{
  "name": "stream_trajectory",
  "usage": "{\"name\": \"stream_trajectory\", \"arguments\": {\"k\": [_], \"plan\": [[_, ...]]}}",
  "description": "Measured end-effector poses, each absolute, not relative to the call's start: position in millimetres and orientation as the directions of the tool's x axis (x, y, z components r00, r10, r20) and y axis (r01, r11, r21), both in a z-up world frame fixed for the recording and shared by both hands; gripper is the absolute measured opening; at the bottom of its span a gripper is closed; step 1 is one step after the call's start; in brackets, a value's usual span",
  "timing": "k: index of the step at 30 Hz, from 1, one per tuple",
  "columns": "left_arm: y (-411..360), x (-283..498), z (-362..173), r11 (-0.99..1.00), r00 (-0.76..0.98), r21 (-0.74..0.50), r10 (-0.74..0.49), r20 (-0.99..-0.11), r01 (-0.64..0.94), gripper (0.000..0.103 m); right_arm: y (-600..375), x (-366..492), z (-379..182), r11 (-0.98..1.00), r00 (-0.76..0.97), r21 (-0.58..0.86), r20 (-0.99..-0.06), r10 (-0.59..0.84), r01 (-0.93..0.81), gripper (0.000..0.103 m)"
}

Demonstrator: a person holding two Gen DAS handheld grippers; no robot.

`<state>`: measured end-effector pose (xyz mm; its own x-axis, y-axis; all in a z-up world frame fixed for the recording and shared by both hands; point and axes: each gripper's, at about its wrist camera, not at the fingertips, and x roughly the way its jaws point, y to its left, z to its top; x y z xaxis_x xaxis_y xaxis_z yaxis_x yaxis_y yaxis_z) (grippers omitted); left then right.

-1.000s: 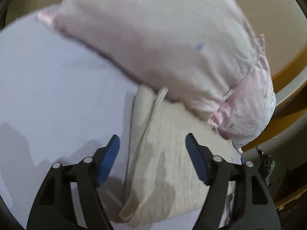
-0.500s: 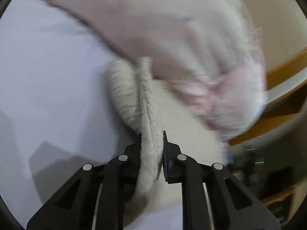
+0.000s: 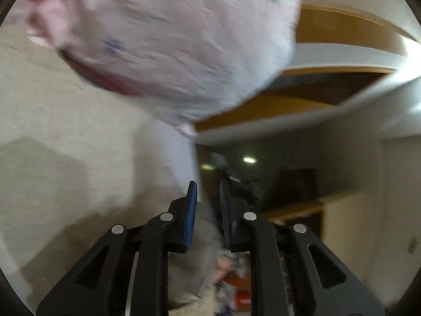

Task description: Fold small clothes

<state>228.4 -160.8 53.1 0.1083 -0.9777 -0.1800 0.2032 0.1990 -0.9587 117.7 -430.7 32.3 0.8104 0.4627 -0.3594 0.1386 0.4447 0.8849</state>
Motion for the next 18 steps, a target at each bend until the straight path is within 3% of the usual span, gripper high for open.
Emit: {"name": "stream_trajectory", "arguments": {"k": [3, 5, 6, 10, 14, 18], "plan": [[-133.1, 215.9, 69.5, 0.264, 0.185, -0.915, -0.959, -0.215, 0.304, 0.021, -422.2, 125.0, 30.6, 0.492, 0.76, 0.85, -0.444, 0.475, 0.189, 0.101], [-102.8, 208.8, 75.1, 0.427, 0.31, -0.85, -0.89, -0.335, 0.308, 0.051, -414.8, 131.3, 26.1, 0.507, 0.716, 0.836, -0.485, 0.502, 0.211, 0.101], [-92.3, 206.5, 75.9, 0.503, 0.363, -0.813, -0.845, -0.392, 0.293, 0.056, -410.6, 134.7, 22.7, 0.509, 0.69, 0.833, -0.5, 0.523, 0.217, 0.101], [-52.2, 192.3, 61.0, 0.714, 0.492, -0.664, -0.67, -0.556, 0.222, 0.068, -389.6, 141.5, 20.6, 0.581, 0.632, 0.788, -0.559, 0.536, 0.204, 0.101], [-49.6, 182.9, 38.3, 0.724, 0.447, -0.66, -0.668, -0.595, 0.204, 0.076, -368.9, 144.1, 21.8, 0.645, 0.602, 0.747, -0.592, 0.537, 0.16, 0.1], [-61.1, 171.5, 25.4, 0.744, 0.416, -0.626, -0.658, -0.627, 0.233, 0.083, -355.7, 144.6, 21.8, 0.684, 0.592, 0.717, -0.611, 0.526, 0.133, 0.092]]}}
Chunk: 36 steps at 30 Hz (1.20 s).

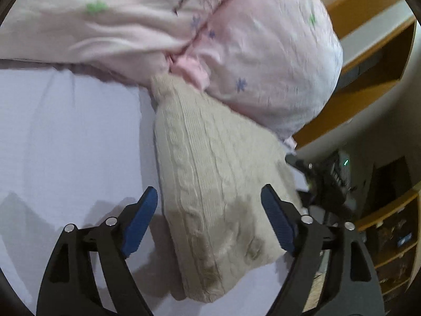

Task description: Fold small clothes

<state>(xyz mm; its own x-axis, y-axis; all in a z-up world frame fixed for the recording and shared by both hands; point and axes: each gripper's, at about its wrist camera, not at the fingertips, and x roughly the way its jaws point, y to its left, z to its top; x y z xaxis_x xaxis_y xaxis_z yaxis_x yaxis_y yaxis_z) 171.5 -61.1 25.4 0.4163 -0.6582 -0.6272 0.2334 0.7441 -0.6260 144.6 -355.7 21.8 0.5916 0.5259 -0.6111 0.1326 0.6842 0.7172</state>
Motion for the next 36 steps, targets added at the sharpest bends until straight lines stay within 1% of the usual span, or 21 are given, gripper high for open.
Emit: {"name": "stream_trajectory", "arguments": {"k": [1, 2, 4, 5, 7, 8, 9, 10, 12, 14, 16, 18, 19, 21, 23, 26, 27, 28, 29, 33, 36], "plan": [[-64.1, 169.9, 19.9, 0.76, 0.408, -0.608, -0.643, -0.648, 0.231, 0.083, -354.3, 144.0, 21.6, 0.692, 0.591, 0.709, -0.617, 0.519, 0.133, 0.085], [-67.1, 169.2, 12.4, 0.772, 0.395, -0.596, -0.629, -0.669, 0.221, 0.083, -352.7, 144.3, 19.9, 0.701, 0.585, 0.698, -0.631, 0.509, 0.143, 0.07], [-74.5, 168.8, 10.3, 0.776, 0.432, -0.585, -0.623, -0.652, 0.236, 0.084, -355.4, 144.8, 15.6, 0.672, 0.58, 0.724, -0.618, 0.531, 0.157, 0.049], [-80.9, 169.7, 11.0, 0.781, 0.439, -0.572, -0.618, -0.652, 0.251, 0.078, -357.5, 144.9, 13.2, 0.647, 0.576, 0.746, -0.602, 0.552, 0.159, 0.042], [-80.1, 171.5, 7.4, 0.77, 0.423, -0.588, -0.632, -0.65, 0.246, 0.063, -358.4, 143.4, 13.4, 0.617, 0.587, 0.771, -0.575, 0.57, 0.155, 0.038], [-75.4, 170.5, 7.2, 0.761, 0.422, -0.603, -0.641, -0.641, 0.239, 0.05, -357.2, 143.2, 15.8, 0.612, 0.593, 0.777, -0.565, 0.574, 0.147, 0.035], [-64.2, 170.1, 9.8, 0.729, 0.411, -0.637, -0.676, -0.612, 0.25, 0.045, -354.2, 141.4, 19.6, 0.599, 0.603, 0.791, -0.538, 0.589, 0.12, 0.034], [-56.2, 167.8, 14.0, 0.714, 0.405, -0.652, -0.691, -0.598, 0.256, 0.041, -349.2, 140.3, 22.2, 0.556, 0.601, 0.828, -0.482, 0.637, 0.074, 0.032], [-32.2, 158.2, 25.3, 0.696, 0.418, -0.665, -0.708, -0.569, 0.273, 0.04, -328.5, 141.7, 27.4, 0.501, 0.572, 0.866, -0.406, 0.713, -0.009, 0.031], [-7.0, 141.2, 39.6, 0.738, 0.496, -0.609, -0.661, -0.564, 0.291, 0.04, -300.8, 144.8, 31.8, 0.511, 0.535, 0.858, -0.404, 0.742, -0.061, 0.031], [12.7, 135.7, 45.2, 0.788, 0.552, -0.555, -0.597, -0.582, 0.266, 0.043, -267.2, 152.6, 33.1, 0.58, 0.507, 0.809, -0.463, 0.727, -0.094, 0.033], [30.1, 137.7, 42.9, 0.866, 0.595, -0.455, -0.481, -0.644, 0.208, 0.047, -248.0, 156.8, 37.1, 0.754, 0.545, 0.656, -0.619, 0.565, -0.036, 0.04], [38.7, 134.4, 43.4, 0.904, 0.633, -0.394, -0.403, -0.661, 0.164, 0.047, -246.3, 154.2, 40.9, 0.797, 0.575, 0.604, -0.647, 0.5, -0.012, 0.049], [51.0, 121.6, 50.2, 0.926, 0.68, -0.354, -0.345, -0.647, 0.132, 0.048, -253.4, 135.6, 58.4, 0.817, 0.664, 0.577, -0.619, 0.419, 0.022, 0.05], [60.7, 104.0, 57.5, 0.924, 0.702, -0.354, -0.348, -0.621, 0.145, 0.067, -255.8, 120.6, 73.9, 0.789, 0.697, 0.614, -0.559, 0.449, -0.016, 0.049], [60.3, 74.9, 61.6, 0.942, 0.724, -0.298, -0.313, -0.615, 0.154, 0.078, -245.4, 113.4, 75.6, 0.766, 0.659, 0.641, -0.556, 0.507, -0.049, 0.048], [58.6, 70.8, 62.1, 0.944, 0.722, -0.291, -0.309, -0.619, 0.155, 0.079, -235.4, 116.1, 69.0, 0.769, 0.624, 0.638, -0.584, 0.52, -0.043, 0.047], [51.0, 68.2, 59.7, 0.945, 0.718, -0.287, -0.307, -0.625, 0.155, 0.081, -227.5, 116.9, 61.7, 0.78, 0.599, 0.624, -0.612, 0.517, -0.035, 0.032], [47.9, 61.9, 54.8, 0.944, 0.705, -0.289, -0.312, -0.637, 0.157, 0.083, -219.7, 124.7, 53.6, 0.817, 0.575, 0.577, -0.667, 0.474, -0.003, 0.01], [42.0, 45.6, 40.7, 0.941, 0.661, -0.296, -0.327, -0.675, 0.164, 0.083, -242.6, 135.1, 52.1, 0.786, 0.654, 0.606, -0.644, 0.397, 0.121, 0.009], [34.1, 40.4, 30.7, 0.958, 0.647, -0.251, -0.279, -0.71, 0.139, 0.091, -238.6, 133.0, 57.4, 0.798, 0.644, 0.582, -0.671, 0.367, 0.153, 0.011]]}}
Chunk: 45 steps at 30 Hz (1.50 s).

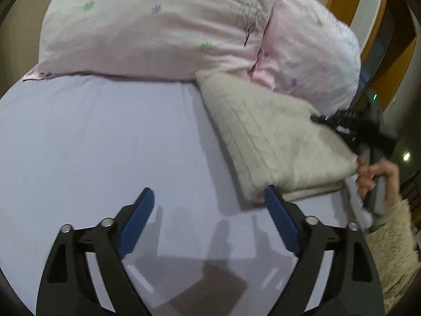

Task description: Fold small clothes

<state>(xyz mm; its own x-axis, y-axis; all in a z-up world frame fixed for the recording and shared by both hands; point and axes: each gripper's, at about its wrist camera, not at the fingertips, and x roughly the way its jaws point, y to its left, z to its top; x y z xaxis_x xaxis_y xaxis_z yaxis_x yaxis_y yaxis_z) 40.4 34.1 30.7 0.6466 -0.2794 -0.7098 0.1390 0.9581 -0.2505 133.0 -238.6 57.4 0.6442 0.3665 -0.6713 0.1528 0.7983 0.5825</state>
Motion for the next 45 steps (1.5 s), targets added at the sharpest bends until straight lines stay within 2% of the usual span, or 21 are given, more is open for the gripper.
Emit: {"name": "stream_trajectory", "arguments": {"k": [1, 2, 3, 4, 5, 6, 8, 10, 16, 23, 29, 45], "plan": [[31.8, 38.8, 29.3, 0.962, 0.646, -0.237, -0.266, -0.715, 0.133, 0.093, -233.4, 126.0, 63.6, 0.822, 0.653, 0.547, -0.683, 0.327, 0.16, 0.017], [28.7, 37.6, 27.9, 0.968, 0.645, -0.218, -0.247, -0.723, 0.127, 0.095, -228.7, 120.7, 70.5, 0.842, 0.666, 0.511, -0.69, 0.283, 0.172, 0.033], [27.6, 36.0, 27.0, 0.971, 0.641, -0.204, -0.235, -0.731, 0.123, 0.096, -223.8, 104.6, 83.1, 0.874, 0.697, 0.444, -0.691, 0.192, 0.199, 0.044], [25.8, 36.1, 26.5, 0.975, 0.635, -0.186, -0.218, -0.741, 0.117, 0.099, -223.3, 87.2, 92.4, 0.893, 0.728, 0.391, -0.676, 0.116, 0.221, 0.073], [23.6, 35.3, 26.0, 0.98, 0.63, -0.167, -0.198, -0.75, 0.11, 0.101, -225.6, 71.3, 97.4, 0.904, 0.75, 0.354, -0.658, 0.059, 0.24, 0.099], [20.6, 35.4, 25.4, 0.984, 0.627, -0.143, -0.176, -0.759, 0.104, 0.102, -223.5, 47.0, 106.6, 0.917, 0.78, 0.297, -0.625, -0.022, 0.265, 0.101], [16.3, 35.1, 24.3, 0.987, 0.621, -0.122, -0.161, -0.767, 0.104, 0.102, -231.6, 18.5, 111.9, 0.935, 0.793, 0.24, -0.606, -0.064, 0.259, 0.101], [10.7, 37.4, 22.7, 0.986, 0.604, -0.125, -0.167, -0.78, 0.111, 0.102, -236.5, -12.0, 101.7, 0.954, 0.749, 0.17, -0.658, -0.076, 0.246, 0.101], [-8.4, 41.0, 15.1, 0.991, 0.562, -0.083, -0.128, -0.817, 0.105, 0.102, -200.6, -21.0, 63.1, 0.972, 0.631, 0.228, -0.763, 0.139, 0.061, 0.101], [-23.5, 39.1, 9.5, 0.994, 0.581, 0.02, -0.048, -0.812, 0.111, 0.102, -157.3, -9.7, 45.3, 0.992, 0.585, 0.125, -0.805, 0.098, 0.007, 0.101], [-22.1, 39.1, 9.6, 0.995, 0.597, 0.019, -0.045, -0.801, 0.101, 0.102, -144.4, -14.2, 37.9, 1.0, 0.565, 0.002, -0.825, 0.004, -0.004, 0.101], [-21.6, 40.7, 9.3, 0.995, 0.597, 0.019, -0.046, -0.801, 0.103, 0.102, -143.1, -15.1, 38.0, 1.0, 0.566, 0.001, -0.824, 0.005, -0.007, 0.101]]}}
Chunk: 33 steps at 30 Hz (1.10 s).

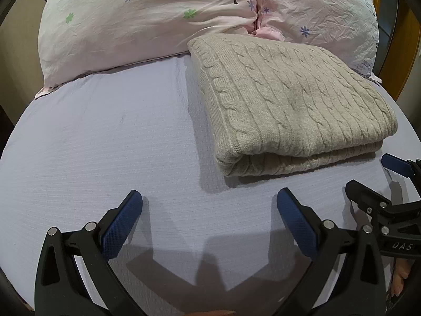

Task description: Fold small clothes

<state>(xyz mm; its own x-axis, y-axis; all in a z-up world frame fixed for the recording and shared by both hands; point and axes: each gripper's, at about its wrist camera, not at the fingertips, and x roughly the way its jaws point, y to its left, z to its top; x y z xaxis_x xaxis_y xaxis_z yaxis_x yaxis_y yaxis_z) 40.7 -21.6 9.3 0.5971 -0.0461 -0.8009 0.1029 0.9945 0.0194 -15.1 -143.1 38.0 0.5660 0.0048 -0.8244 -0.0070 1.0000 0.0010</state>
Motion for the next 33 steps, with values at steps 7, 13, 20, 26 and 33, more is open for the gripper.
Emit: {"name": "stream_trajectory", "arguments": {"k": [7, 13, 20, 26, 33], "plan": [[-21.6, 40.8, 9.1, 0.994, 0.597, 0.019, -0.046, -0.801, 0.103, 0.102, -142.8, -15.0, 37.8, 1.0, 0.566, 0.001, -0.824, 0.005, -0.007, 0.101], [-21.5, 41.0, 9.2, 0.994, 0.597, 0.02, -0.046, -0.801, 0.103, 0.102, -142.6, -14.9, 37.8, 1.0, 0.566, 0.001, -0.824, 0.005, -0.006, 0.101], [-21.2, 40.9, 9.3, 0.994, 0.597, 0.019, -0.047, -0.801, 0.104, 0.102, -142.6, -14.8, 37.8, 1.0, 0.566, 0.001, -0.824, 0.004, -0.006, 0.101], [-21.0, 41.1, 9.4, 0.994, 0.597, 0.02, -0.047, -0.801, 0.104, 0.102, -142.6, -14.7, 37.9, 1.0, 0.566, 0.001, -0.824, 0.004, -0.006, 0.101], [-20.8, 41.3, 9.7, 0.994, 0.597, 0.019, -0.047, -0.801, 0.104, 0.102, -142.7, -14.7, 38.2, 1.0, 0.566, 0.001, -0.824, 0.004, -0.005, 0.101]]}}
